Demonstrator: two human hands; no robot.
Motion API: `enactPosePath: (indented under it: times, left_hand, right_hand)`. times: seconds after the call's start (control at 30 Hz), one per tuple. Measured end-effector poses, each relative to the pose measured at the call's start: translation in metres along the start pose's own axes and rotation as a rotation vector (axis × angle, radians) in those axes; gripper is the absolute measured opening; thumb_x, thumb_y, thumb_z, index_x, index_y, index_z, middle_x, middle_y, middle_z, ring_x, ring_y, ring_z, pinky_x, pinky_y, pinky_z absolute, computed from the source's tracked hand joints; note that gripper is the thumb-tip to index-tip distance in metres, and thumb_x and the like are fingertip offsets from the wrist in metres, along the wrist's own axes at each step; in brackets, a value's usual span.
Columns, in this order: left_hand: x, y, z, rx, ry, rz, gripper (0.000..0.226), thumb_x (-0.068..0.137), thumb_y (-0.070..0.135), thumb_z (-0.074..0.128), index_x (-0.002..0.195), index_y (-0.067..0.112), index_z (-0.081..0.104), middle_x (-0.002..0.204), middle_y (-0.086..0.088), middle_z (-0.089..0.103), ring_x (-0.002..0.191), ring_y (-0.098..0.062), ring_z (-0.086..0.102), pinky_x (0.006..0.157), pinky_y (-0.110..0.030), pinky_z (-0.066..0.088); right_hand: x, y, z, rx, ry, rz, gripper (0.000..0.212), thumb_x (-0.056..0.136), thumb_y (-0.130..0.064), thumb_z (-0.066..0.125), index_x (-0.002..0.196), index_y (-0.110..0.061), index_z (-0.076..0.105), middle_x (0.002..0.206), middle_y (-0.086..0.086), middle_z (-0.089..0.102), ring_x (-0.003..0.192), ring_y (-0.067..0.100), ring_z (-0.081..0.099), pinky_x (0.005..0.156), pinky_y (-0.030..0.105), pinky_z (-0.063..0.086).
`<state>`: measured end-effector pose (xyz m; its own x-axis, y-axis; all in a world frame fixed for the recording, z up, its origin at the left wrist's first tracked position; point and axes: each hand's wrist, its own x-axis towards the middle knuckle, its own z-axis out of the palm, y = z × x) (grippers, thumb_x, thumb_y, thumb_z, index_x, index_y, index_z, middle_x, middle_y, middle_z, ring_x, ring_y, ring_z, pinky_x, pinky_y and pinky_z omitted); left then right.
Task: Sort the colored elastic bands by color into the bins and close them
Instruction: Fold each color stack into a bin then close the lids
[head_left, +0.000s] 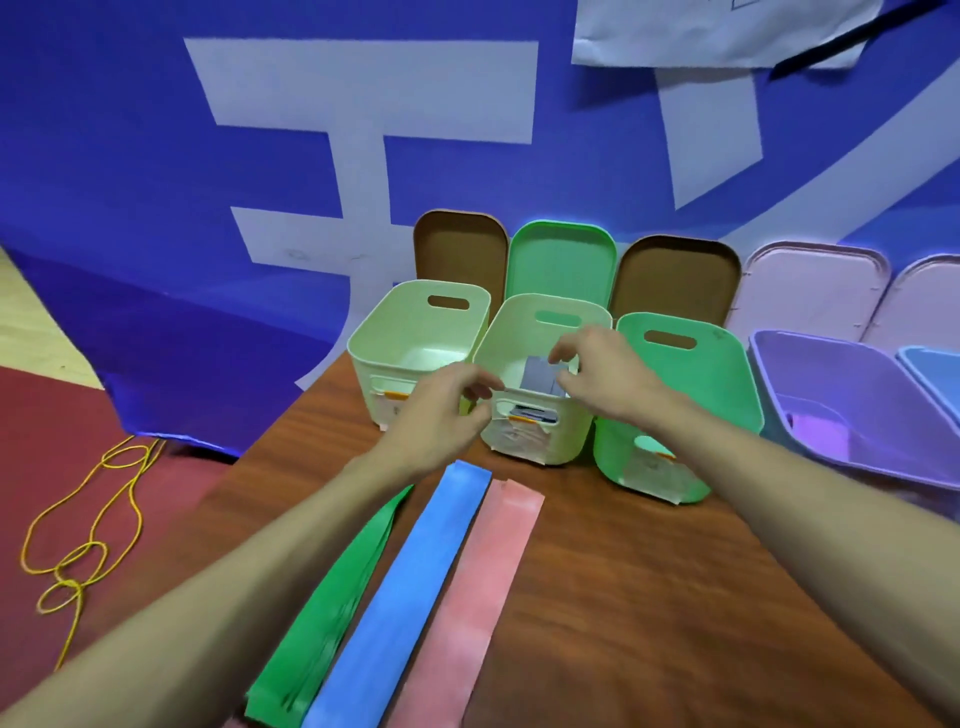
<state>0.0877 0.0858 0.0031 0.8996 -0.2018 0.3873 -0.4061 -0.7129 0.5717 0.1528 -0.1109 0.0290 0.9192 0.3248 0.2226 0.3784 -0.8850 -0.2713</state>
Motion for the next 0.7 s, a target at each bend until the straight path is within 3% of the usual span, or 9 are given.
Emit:
enactPosePath:
  times: [0.07,0.17,0.33,0.43,0.53,0.7]
  left_hand:
    - [-0.028,-0.006,0.002,-0.032,-0.017,-0.032,0.022,0.084,0.005,0.058,0.102,0.015,0.068,0.090,0.005,0.063,0.084,-0.007,0.057,0.072,-0.004,0.038]
    - [-0.071,-0.020,0.018,-0.052,-0.142,-0.092,0.022,0.084,0.005,0.056,0.098,0.016,0.068,0.093,0.005,0.064,0.085,-0.008,0.057,0.071,-0.007,0.038]
    - [-0.114,-0.056,0.045,0.082,-0.318,-0.141,0.030,0.086,0.016,0.055,0.114,0.022,0.063,0.115,0.006,0.061,0.108,-0.011,0.053,0.099,-0.028,0.041]
    - [-0.134,-0.074,0.056,0.057,-0.254,-0.134,0.031,0.083,0.020,0.055,0.113,0.023,0.061,0.115,0.009,0.060,0.110,-0.010,0.051,0.100,-0.031,0.039]
    - [-0.143,-0.079,0.065,0.098,-0.159,-0.073,0.027,0.083,0.024,0.050,0.107,0.022,0.063,0.111,0.010,0.060,0.108,-0.009,0.051,0.096,-0.029,0.041]
    - [-0.140,-0.084,0.070,0.136,-0.122,-0.016,0.034,0.080,0.030,0.040,0.102,0.021,0.064,0.108,0.010,0.060,0.106,-0.010,0.052,0.094,-0.032,0.042]
  right_hand:
    - [-0.028,-0.012,0.013,0.051,-0.014,-0.025,0.029,0.081,-0.007,0.056,0.108,-0.010,0.068,0.109,0.013,0.065,0.106,0.027,0.058,0.090,0.031,0.042]
    - [-0.063,-0.022,0.043,0.086,-0.052,0.001,0.023,0.084,-0.012,0.056,0.105,-0.010,0.067,0.108,0.013,0.064,0.105,0.028,0.057,0.087,0.031,0.043]
    - [-0.093,-0.015,0.098,0.065,-0.279,0.171,0.034,0.083,-0.024,0.057,0.115,-0.015,0.059,0.116,0.011,0.059,0.112,0.028,0.054,0.094,0.033,0.043]
    - [-0.095,-0.012,0.120,0.073,-0.333,0.297,0.047,0.087,-0.036,0.055,0.129,-0.015,0.050,0.128,0.013,0.050,0.121,0.031,0.045,0.102,0.039,0.038]
    - [-0.086,-0.014,0.135,0.161,-0.251,0.416,0.051,0.091,-0.042,0.050,0.137,-0.022,0.045,0.140,0.008,0.040,0.129,0.031,0.034,0.106,0.040,0.029]
    - [-0.082,-0.024,0.152,0.277,-0.136,0.514,0.035,0.084,-0.030,0.053,0.117,-0.043,0.058,0.128,-0.006,0.045,0.121,0.021,0.037,0.094,0.034,0.025]
